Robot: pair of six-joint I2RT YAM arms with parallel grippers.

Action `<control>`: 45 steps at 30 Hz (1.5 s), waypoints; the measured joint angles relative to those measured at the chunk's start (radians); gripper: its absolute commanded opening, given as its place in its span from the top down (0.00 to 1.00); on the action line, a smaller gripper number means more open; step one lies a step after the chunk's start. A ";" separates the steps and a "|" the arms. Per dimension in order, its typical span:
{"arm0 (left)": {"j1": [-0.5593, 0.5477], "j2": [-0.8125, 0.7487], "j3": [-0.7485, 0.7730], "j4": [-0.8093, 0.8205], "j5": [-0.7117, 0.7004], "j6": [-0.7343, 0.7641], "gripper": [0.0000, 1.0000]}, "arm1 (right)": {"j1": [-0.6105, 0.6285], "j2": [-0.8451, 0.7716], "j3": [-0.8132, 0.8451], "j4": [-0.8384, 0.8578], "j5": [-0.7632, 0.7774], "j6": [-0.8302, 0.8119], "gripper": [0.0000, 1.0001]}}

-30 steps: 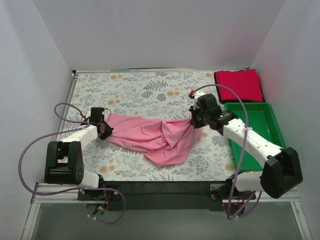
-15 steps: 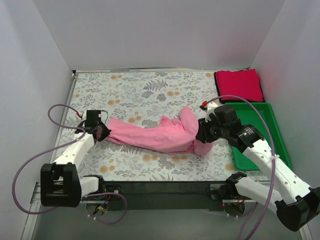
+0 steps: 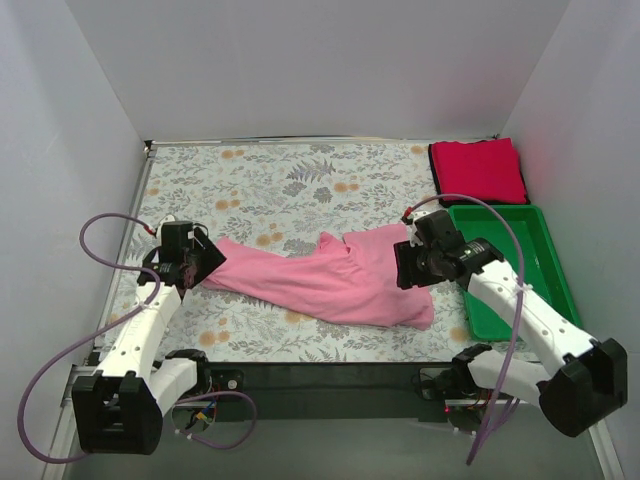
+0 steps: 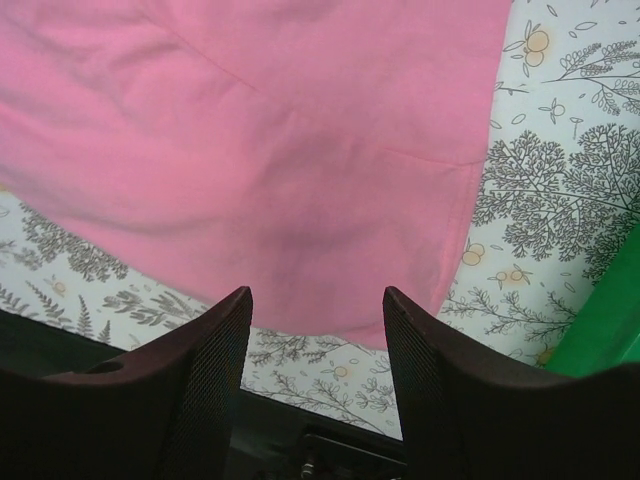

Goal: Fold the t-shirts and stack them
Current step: Flatten the tshirt out

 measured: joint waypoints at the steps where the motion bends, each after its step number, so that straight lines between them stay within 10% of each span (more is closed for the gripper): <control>1: 0.000 0.010 0.011 -0.008 0.005 -0.005 0.33 | -0.012 0.032 0.001 0.014 0.002 -0.005 0.47; 25: 0.000 0.650 0.327 0.113 -0.074 0.112 0.24 | -0.262 0.616 0.229 0.418 0.030 -0.075 0.49; 45: -0.038 0.753 0.352 0.156 -0.152 0.226 0.35 | -0.276 0.786 0.258 0.569 -0.045 -0.145 0.51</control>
